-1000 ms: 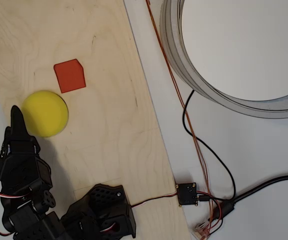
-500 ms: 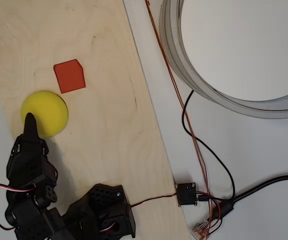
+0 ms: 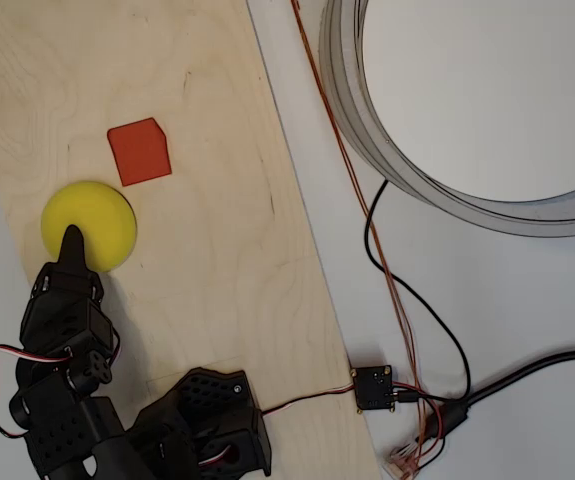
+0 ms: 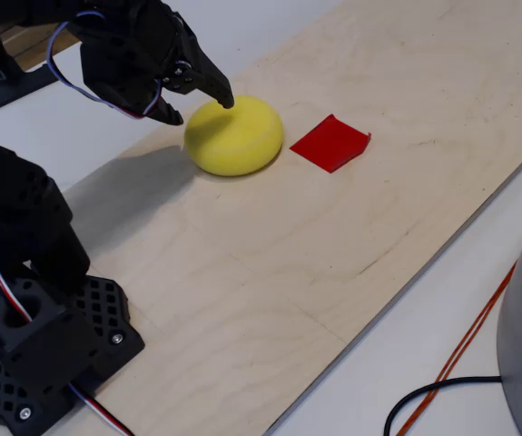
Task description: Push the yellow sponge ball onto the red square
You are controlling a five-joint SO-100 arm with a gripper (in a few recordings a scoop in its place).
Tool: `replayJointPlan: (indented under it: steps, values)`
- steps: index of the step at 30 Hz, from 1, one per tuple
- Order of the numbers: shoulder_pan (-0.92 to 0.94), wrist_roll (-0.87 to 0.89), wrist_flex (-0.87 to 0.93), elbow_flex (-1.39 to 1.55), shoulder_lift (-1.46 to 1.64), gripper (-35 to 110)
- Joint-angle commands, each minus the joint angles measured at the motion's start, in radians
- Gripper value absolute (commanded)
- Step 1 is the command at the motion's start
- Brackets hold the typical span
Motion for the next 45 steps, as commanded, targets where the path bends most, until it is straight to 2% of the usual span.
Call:
replayJointPlan:
  steps: [1,45]
  values:
    - [0.018,0.018,-0.002,-0.046,-0.032,23]
    - [0.242,-0.017,-0.011,-0.36,-0.422,22]
